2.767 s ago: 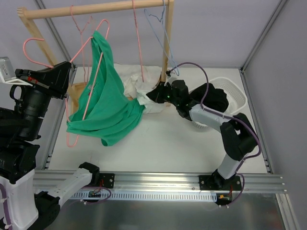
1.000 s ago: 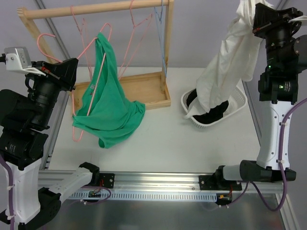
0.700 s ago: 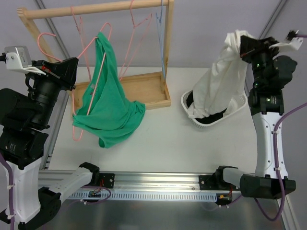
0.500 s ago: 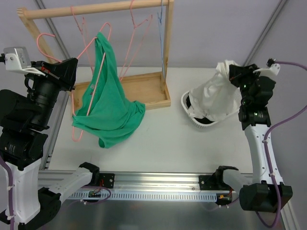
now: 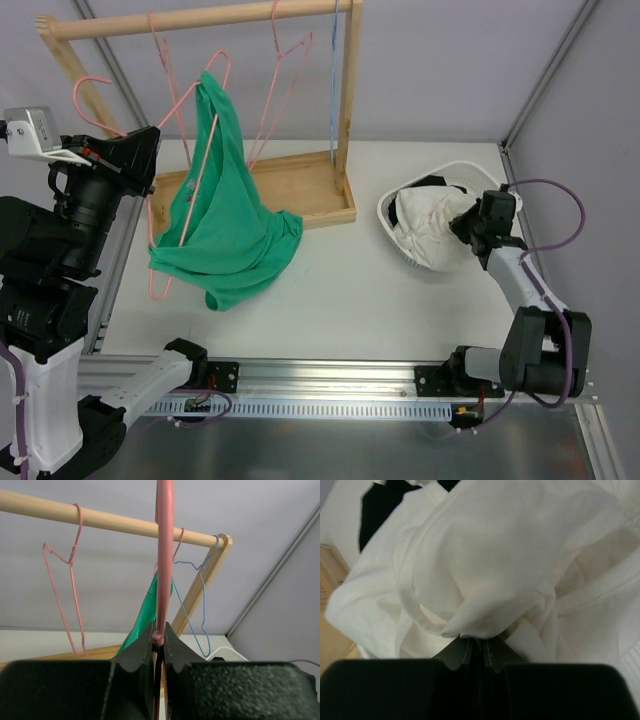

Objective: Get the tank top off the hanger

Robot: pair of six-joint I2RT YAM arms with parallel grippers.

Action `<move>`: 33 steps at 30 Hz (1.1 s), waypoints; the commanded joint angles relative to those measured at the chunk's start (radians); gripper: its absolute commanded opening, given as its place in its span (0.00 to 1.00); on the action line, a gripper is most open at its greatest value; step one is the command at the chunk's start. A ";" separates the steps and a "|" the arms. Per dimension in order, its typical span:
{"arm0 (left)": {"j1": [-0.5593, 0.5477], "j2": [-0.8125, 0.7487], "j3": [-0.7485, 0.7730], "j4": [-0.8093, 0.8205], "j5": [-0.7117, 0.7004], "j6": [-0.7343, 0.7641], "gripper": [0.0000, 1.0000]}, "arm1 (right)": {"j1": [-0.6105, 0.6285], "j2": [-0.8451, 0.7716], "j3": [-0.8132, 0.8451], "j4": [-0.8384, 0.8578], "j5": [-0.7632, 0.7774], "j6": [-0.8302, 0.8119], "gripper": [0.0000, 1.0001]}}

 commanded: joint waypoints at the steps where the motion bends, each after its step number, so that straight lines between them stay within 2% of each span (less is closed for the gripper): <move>1: -0.011 -0.008 -0.004 0.061 -0.004 -0.009 0.01 | -0.004 0.134 0.102 -0.198 -0.006 -0.106 0.00; 4: -0.009 -0.005 -0.002 0.062 0.001 -0.009 0.01 | -0.005 0.261 0.209 -0.295 -0.063 -0.164 0.01; 6: -0.011 -0.004 0.001 0.062 0.004 -0.010 0.01 | -0.005 0.291 0.254 -0.328 -0.068 -0.176 0.02; 11: -0.009 -0.008 -0.001 0.062 -0.004 -0.010 0.01 | 0.009 0.205 0.289 -0.345 -0.025 -0.210 0.08; 13: -0.011 -0.011 -0.001 0.062 -0.005 -0.013 0.01 | 0.013 0.174 0.355 -0.405 0.012 -0.225 0.11; 18: -0.011 -0.014 -0.002 0.062 -0.011 -0.012 0.01 | 0.030 0.098 0.565 -0.574 0.029 -0.287 0.22; 21: -0.011 -0.014 0.003 0.062 -0.010 -0.005 0.01 | 0.044 0.070 0.669 -0.602 0.049 -0.311 0.33; 23: -0.009 -0.016 -0.001 0.062 -0.011 0.001 0.01 | 0.045 0.065 0.735 -0.635 0.059 -0.328 0.48; 24: -0.009 -0.017 -0.001 0.062 -0.013 0.002 0.01 | 0.045 0.082 0.758 -0.669 0.059 -0.331 0.60; 30: -0.011 -0.014 0.009 0.062 -0.004 0.002 0.01 | 0.045 0.123 0.892 -0.792 0.044 -0.345 0.65; 33: -0.009 -0.016 0.013 0.061 0.013 0.004 0.02 | 0.055 0.081 0.909 -0.793 -0.031 -0.324 0.66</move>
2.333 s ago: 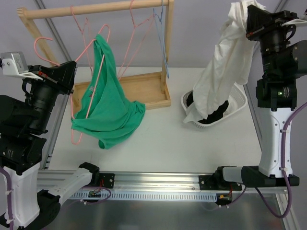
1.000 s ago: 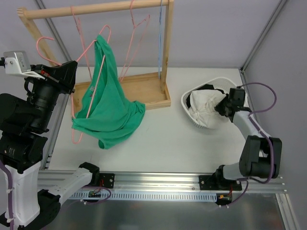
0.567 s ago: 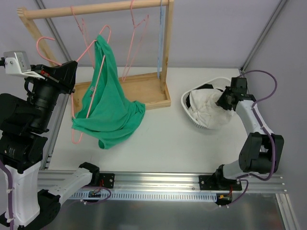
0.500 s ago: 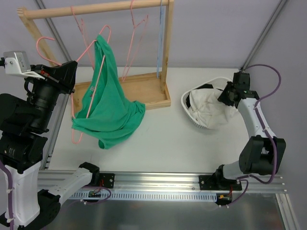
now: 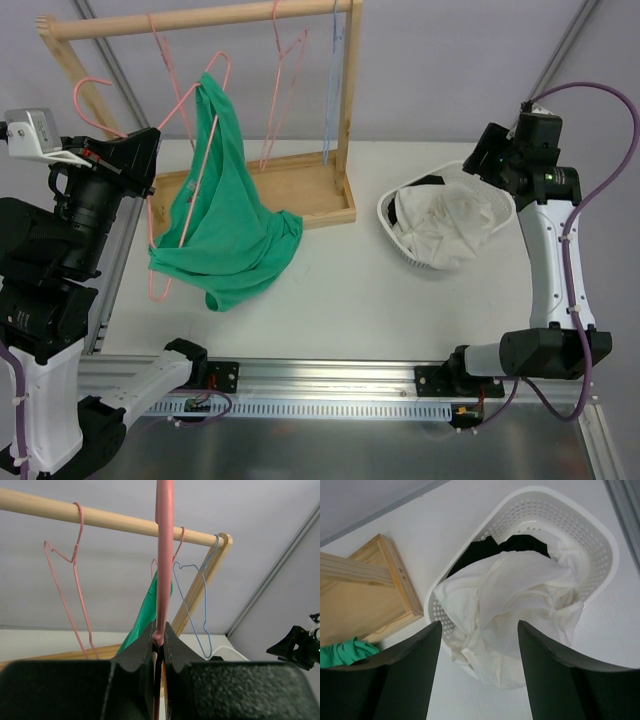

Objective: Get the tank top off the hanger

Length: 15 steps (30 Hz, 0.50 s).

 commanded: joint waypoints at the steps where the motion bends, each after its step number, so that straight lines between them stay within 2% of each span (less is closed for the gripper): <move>1: -0.010 -0.012 0.019 0.061 0.022 0.002 0.01 | 0.017 -0.041 0.060 -0.060 -0.097 0.005 0.66; 2: -0.011 -0.018 0.014 0.061 0.029 0.001 0.01 | 0.023 -0.055 0.061 -0.040 -0.142 0.008 0.66; 3: -0.011 -0.022 0.008 0.061 0.033 -0.002 0.01 | 0.042 -0.088 0.056 0.035 -0.283 0.003 0.66; 6: -0.011 -0.047 -0.010 0.061 0.075 -0.016 0.02 | 0.111 -0.171 -0.014 0.211 -0.508 0.011 0.66; 7: -0.011 -0.064 -0.024 0.059 0.096 -0.025 0.02 | 0.161 -0.193 -0.040 0.298 -0.550 0.005 0.67; 10: -0.010 -0.097 -0.046 0.058 0.119 -0.036 0.02 | 0.209 -0.228 -0.050 0.400 -0.605 -0.004 0.68; 14: -0.009 -0.177 -0.086 0.056 0.136 -0.041 0.02 | 0.237 -0.222 -0.048 0.546 -0.777 0.124 0.68; 15: -0.009 -0.188 -0.087 0.055 0.168 -0.039 0.03 | 0.241 -0.217 -0.050 0.633 -0.850 0.162 0.68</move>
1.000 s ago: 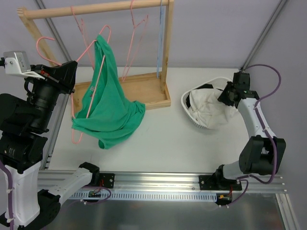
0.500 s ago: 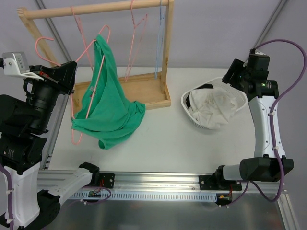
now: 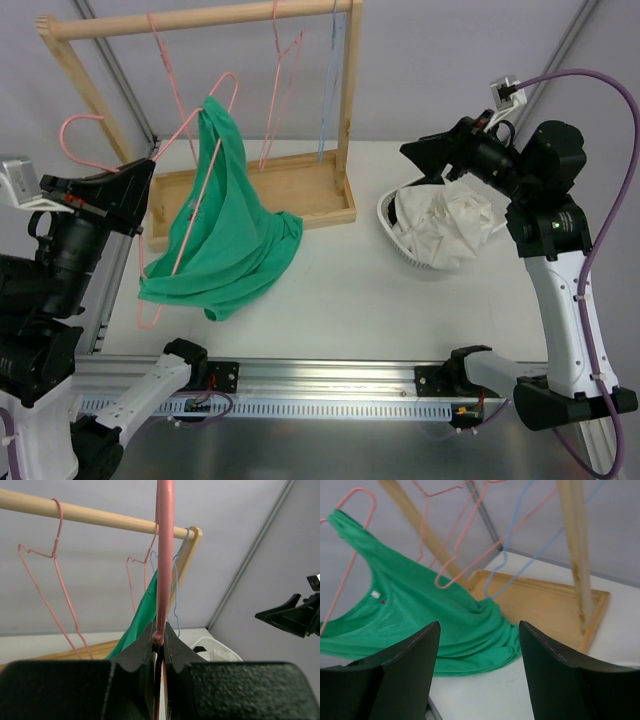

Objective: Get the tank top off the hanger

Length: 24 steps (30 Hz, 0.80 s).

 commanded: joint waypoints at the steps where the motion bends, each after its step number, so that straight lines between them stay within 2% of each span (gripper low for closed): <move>1: -0.009 -0.061 -0.004 0.055 0.085 -0.023 0.03 | 0.018 0.029 0.005 0.291 -0.254 0.188 0.68; 3: -0.009 -0.082 0.000 0.042 0.120 -0.037 0.04 | 0.051 0.044 0.010 0.432 -0.330 0.250 0.69; 5: -0.009 -0.094 0.013 0.028 0.190 -0.077 0.04 | 0.105 0.066 0.027 0.479 -0.357 0.275 0.73; 8: -0.011 -0.108 0.036 -0.011 0.310 -0.114 0.04 | 0.185 0.087 0.071 0.488 -0.383 0.244 0.75; 15: -0.009 -0.114 0.083 -0.085 0.462 -0.154 0.04 | 0.334 0.123 0.102 0.490 -0.371 0.146 0.72; 19: -0.011 -0.090 0.115 -0.088 0.502 -0.186 0.04 | 0.390 0.121 0.094 0.488 -0.369 0.111 0.78; 24: -0.011 -0.047 0.172 -0.088 0.504 -0.190 0.04 | 0.464 0.106 0.049 0.494 -0.317 0.060 0.79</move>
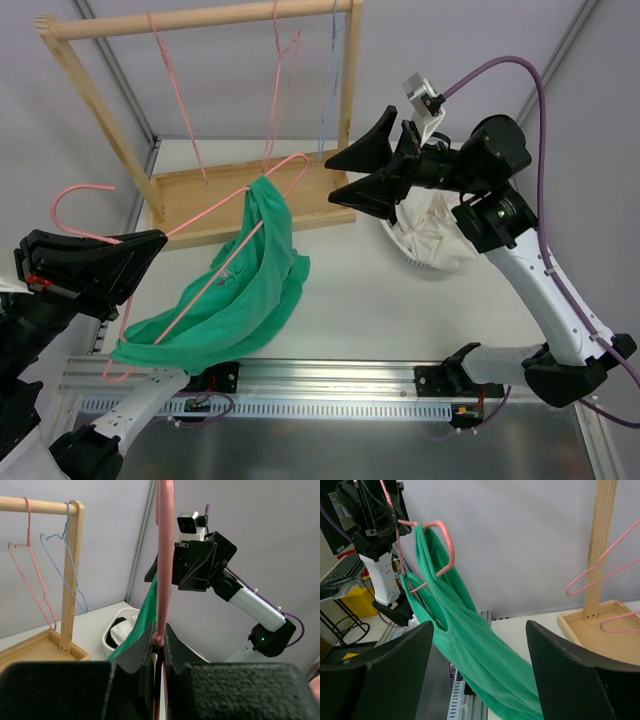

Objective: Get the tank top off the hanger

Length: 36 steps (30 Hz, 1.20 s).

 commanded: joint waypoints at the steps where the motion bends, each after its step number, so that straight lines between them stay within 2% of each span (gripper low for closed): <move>1: -0.009 0.057 0.057 0.058 0.043 -0.040 0.04 | 0.049 -0.022 -0.013 0.060 0.026 -0.068 0.79; 6: -0.010 0.101 0.095 0.058 0.045 -0.043 0.03 | 0.143 -0.024 -0.076 0.149 0.086 -0.103 0.79; 15: -0.009 0.109 0.097 0.058 0.035 -0.034 0.03 | 0.264 0.022 -0.064 0.163 0.215 -0.142 0.78; 18: -0.009 0.112 0.098 0.060 0.028 -0.026 0.03 | 0.281 0.025 -0.068 0.162 0.238 -0.148 0.66; 19: -0.009 0.114 0.101 0.060 0.017 -0.019 0.03 | 0.284 0.025 -0.076 0.162 0.241 -0.146 0.52; 21: -0.009 0.115 0.112 0.060 0.003 -0.009 0.04 | 0.284 0.022 -0.084 0.162 0.247 -0.143 0.35; 22: -0.009 0.117 0.115 0.060 0.000 -0.002 0.04 | 0.284 0.021 -0.090 0.162 0.255 -0.142 0.17; 24: -0.011 0.124 0.120 0.060 0.002 0.000 0.04 | 0.284 0.013 -0.097 0.162 0.276 -0.135 0.00; 29: -0.010 0.118 0.103 0.058 0.009 0.006 0.04 | 0.272 -0.034 -0.117 0.157 0.368 -0.161 0.00; 32: -0.011 0.100 0.074 0.057 -0.001 0.007 0.04 | 0.214 -0.070 -0.122 0.146 0.420 -0.154 0.00; 36: -0.009 0.081 0.040 0.057 0.017 0.000 0.03 | 0.194 -0.131 -0.137 0.119 0.584 -0.224 0.00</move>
